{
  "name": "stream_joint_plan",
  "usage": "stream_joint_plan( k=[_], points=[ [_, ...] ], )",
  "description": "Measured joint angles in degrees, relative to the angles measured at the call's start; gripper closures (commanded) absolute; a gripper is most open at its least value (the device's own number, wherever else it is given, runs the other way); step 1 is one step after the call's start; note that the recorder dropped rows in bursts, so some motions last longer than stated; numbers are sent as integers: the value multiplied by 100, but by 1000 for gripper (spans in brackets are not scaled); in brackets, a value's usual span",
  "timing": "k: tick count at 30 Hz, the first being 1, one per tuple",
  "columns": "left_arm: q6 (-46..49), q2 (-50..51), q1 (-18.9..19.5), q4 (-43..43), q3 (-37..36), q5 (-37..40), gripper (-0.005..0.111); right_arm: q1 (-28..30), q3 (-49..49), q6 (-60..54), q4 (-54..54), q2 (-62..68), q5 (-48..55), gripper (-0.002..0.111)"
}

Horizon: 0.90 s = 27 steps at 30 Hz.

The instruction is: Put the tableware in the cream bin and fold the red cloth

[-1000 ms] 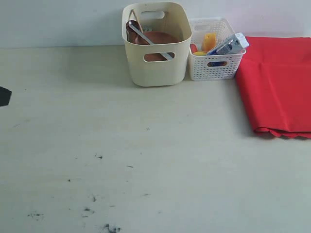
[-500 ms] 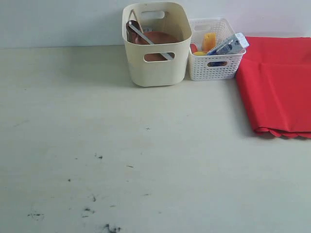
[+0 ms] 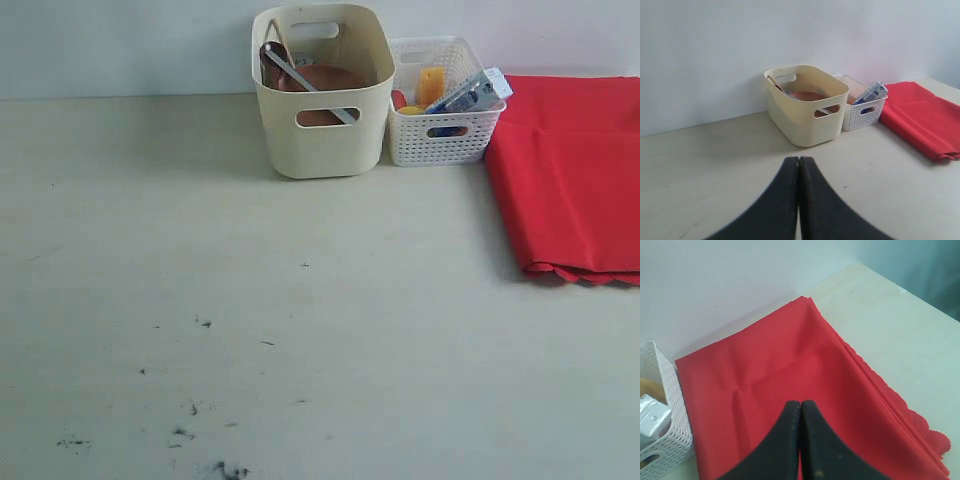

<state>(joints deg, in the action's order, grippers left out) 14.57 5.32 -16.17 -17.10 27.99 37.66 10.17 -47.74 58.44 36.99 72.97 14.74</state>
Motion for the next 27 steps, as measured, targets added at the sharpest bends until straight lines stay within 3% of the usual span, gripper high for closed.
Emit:
stream_joint_plan(
  k=[5,13,22,27],
  points=[
    [0,-269,61,0,-11,0,104,0,0,0,0,0,15,108],
    [102,-505,630,11,-201,-322,104,0,0,0,0,0,15,108],
    [141,-514,1017,11,-1617,-3315,104,0,9,0,0,0,15,108],
    [127,-503,1438,-180,-2438,-3884,104,0,9,0,0,0,15,108]
  ],
)
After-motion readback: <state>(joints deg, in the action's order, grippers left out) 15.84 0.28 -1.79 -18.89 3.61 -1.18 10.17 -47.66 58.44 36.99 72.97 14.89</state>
